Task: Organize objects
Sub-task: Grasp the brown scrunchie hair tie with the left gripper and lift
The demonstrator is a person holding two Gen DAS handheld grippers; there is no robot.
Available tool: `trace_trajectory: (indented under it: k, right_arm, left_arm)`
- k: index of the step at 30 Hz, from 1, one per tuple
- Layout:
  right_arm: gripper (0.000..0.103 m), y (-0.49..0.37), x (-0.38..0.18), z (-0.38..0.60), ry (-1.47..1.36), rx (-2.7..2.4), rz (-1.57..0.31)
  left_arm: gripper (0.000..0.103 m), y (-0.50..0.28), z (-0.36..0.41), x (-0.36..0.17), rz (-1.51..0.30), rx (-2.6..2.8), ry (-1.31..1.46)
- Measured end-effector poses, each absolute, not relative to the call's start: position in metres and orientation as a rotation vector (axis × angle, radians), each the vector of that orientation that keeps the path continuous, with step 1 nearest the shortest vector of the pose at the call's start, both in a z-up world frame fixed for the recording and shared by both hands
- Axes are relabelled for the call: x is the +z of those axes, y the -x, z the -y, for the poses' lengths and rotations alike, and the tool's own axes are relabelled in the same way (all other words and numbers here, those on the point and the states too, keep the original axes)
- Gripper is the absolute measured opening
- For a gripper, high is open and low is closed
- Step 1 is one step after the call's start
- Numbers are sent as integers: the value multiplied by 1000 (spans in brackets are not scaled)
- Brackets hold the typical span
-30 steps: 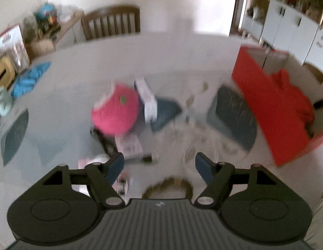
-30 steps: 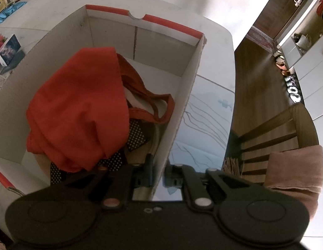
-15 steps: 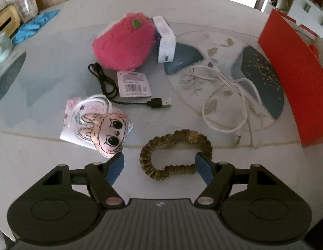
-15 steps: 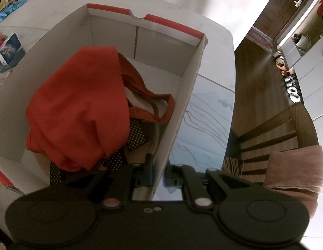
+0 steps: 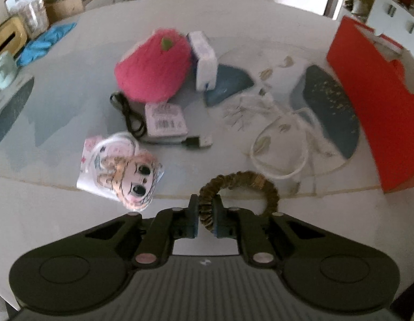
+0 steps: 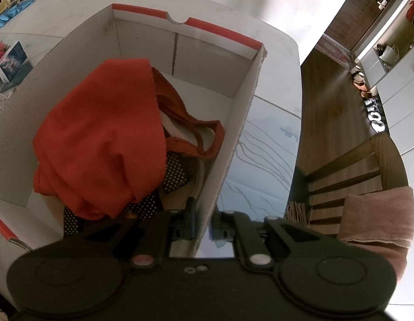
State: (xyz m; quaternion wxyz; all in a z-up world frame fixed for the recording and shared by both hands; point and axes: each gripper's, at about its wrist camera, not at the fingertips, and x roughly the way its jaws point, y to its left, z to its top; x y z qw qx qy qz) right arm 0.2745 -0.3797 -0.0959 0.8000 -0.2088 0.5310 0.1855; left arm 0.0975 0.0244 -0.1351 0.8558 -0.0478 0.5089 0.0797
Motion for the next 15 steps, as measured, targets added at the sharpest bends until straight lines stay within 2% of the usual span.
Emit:
trace_trajectory:
  k: [15]
  right_arm:
    - [8, -273, -95, 380, 452, 399, -1135]
  left_arm:
    - [7, -113, 13, -25, -886, -40, 2]
